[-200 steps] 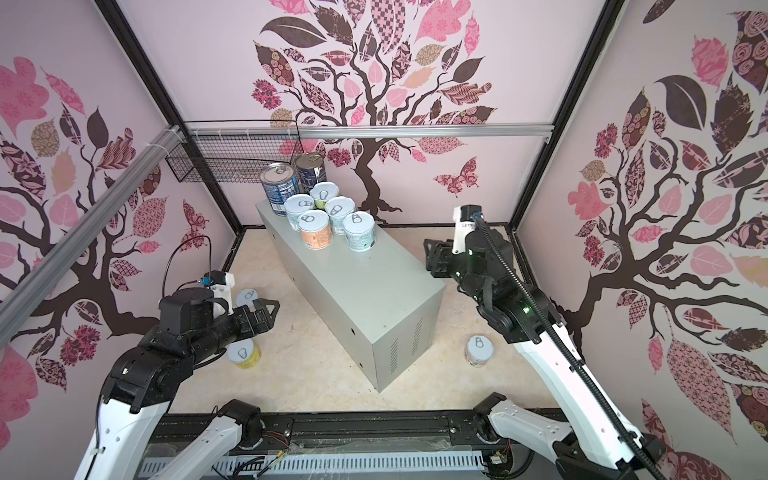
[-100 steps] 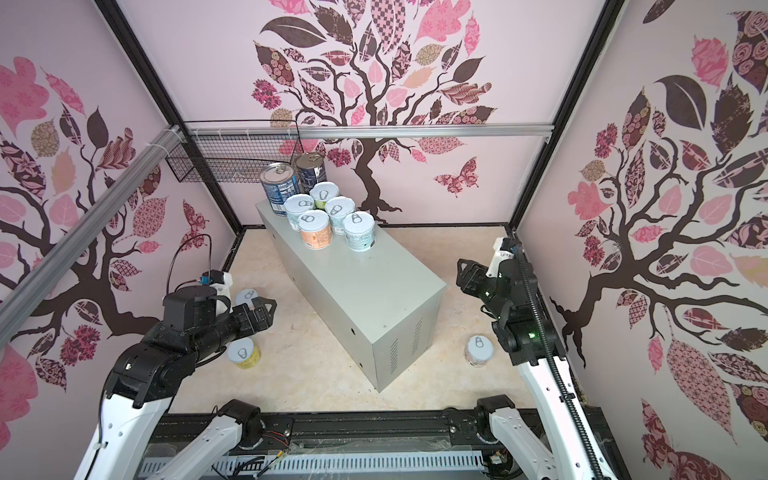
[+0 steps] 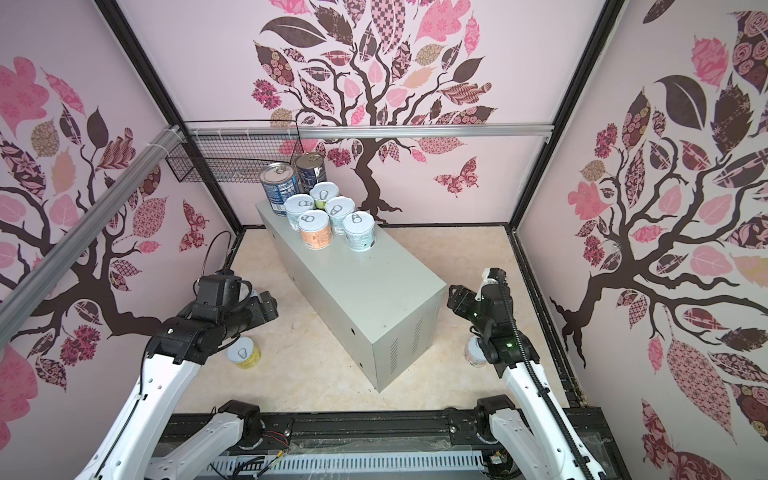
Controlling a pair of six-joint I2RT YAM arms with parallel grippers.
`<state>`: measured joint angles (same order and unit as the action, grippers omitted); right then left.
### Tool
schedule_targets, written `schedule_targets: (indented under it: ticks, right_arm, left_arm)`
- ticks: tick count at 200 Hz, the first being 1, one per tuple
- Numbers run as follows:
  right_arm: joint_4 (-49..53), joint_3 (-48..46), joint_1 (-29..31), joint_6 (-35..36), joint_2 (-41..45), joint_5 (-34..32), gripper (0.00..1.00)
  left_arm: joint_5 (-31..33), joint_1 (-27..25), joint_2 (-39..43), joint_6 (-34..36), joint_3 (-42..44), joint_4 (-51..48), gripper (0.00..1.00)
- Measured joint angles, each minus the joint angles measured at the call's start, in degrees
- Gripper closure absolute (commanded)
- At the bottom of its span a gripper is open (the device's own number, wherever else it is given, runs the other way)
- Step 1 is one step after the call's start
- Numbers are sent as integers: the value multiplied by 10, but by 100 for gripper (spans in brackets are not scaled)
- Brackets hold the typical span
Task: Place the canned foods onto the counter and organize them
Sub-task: 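Raise the right gripper away while the left gripper moves toward the floor cans, then lower the left gripper over the pink-labelled floor can and close on it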
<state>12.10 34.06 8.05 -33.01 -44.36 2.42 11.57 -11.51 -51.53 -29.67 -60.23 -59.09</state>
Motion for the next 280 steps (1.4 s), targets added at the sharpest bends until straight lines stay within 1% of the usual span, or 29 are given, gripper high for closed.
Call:
schedule_targets:
  ticks: [21,49,69,73,117,148,167,187,218,280]
  right_arm:
    - [-30,-33,0,-6,-4,-2,19]
    - [-79,-73,0,-16,-9,-5,11]
    - [-113,-98,-1,-17,-13,-7,1]
    - [-118,-103,-1,-19,-15,-7,0]
    - [-176,-136,0,-36,-25,1,0]
    - [-191,-151,10,-46,-28,-1,0]
    - [-204,-151,18,-49,-31,0,0]
    - [-216,-151,21,-54,-35,0,0]
    - [-220,-151,24,-57,-35,3,0]
    - [-222,-151,32,-57,-31,3,0]
  left_arm:
    - [6,30,-25,-2,9,20,2]
    - [1,77,-80,-4,11,48,2]
    - [3,94,-119,-6,11,69,2]
    - [5,96,-126,-6,11,72,2]
    - [29,113,-190,-17,11,100,2]
    - [27,158,-214,-21,10,120,2]
    - [29,179,-249,-22,1,123,2]
    - [38,180,-280,-25,0,133,2]
    - [47,181,-298,-29,-3,146,2]
    - [51,186,-386,-29,-71,155,2]
